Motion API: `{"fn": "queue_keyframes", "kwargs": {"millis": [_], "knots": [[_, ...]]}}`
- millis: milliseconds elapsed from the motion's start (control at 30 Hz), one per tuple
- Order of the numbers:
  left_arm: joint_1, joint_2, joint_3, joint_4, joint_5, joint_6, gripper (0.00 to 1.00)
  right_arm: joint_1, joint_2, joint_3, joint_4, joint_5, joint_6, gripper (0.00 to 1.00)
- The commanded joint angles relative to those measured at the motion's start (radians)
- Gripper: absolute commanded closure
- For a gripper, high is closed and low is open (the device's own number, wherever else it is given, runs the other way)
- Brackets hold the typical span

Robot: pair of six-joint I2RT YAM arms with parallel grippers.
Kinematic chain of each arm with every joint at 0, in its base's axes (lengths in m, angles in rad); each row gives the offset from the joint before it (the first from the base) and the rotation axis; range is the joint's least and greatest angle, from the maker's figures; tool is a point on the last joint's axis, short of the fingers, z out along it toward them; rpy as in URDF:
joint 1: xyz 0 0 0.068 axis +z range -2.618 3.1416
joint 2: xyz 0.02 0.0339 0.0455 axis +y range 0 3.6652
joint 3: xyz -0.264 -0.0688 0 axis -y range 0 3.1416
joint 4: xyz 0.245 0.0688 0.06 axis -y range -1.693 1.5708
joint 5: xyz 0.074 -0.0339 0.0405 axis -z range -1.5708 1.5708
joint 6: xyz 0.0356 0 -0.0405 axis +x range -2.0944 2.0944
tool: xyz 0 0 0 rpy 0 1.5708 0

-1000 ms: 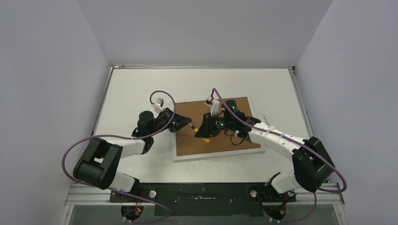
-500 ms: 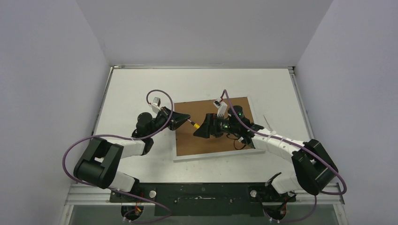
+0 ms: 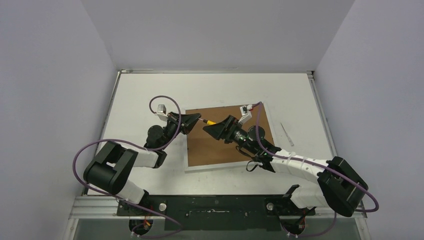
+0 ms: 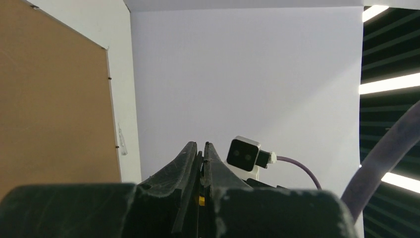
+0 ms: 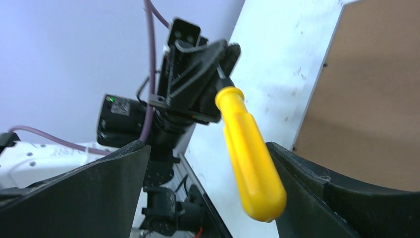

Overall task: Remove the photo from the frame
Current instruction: Adjust the screwdriver.

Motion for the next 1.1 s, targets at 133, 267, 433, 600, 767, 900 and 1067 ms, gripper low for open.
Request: {"fn": "queue_keyframes", "kwargs": {"millis": [133, 267, 433, 600, 767, 900, 1067], "knots": [[-0.008, 0.051, 0.038, 0.137, -0.010, -0.072, 1.00, -0.045, -0.053, 0.048, 0.023, 0.094, 0.034, 0.10], [-0.008, 0.053, 0.041, 0.127, 0.001, -0.074, 1.00, -0.096, -0.041, 0.041, 0.032, 0.019, 0.051, 0.21], [-0.008, 0.059, 0.043, 0.130, 0.010, -0.077, 1.00, -0.110, -0.006, 0.032, 0.078, -0.036, 0.072, 0.43], [-0.006, 0.058, 0.038, 0.127, 0.005, -0.072, 1.00, -0.110, 0.011, 0.037, 0.086, -0.056, 0.081, 0.46], [-0.006, 0.055, 0.050, 0.108, 0.018, -0.059, 1.00, -0.110, 0.032, 0.027, 0.117, -0.077, 0.102, 0.46], [-0.006, 0.051, 0.052, 0.099, 0.020, -0.054, 1.00, -0.112, 0.039, 0.032, 0.120, -0.079, 0.107, 0.61], [-0.006, 0.058, 0.062, 0.095, 0.041, -0.053, 1.00, -0.115, 0.047, 0.036, 0.122, -0.087, 0.110, 0.75]]}}
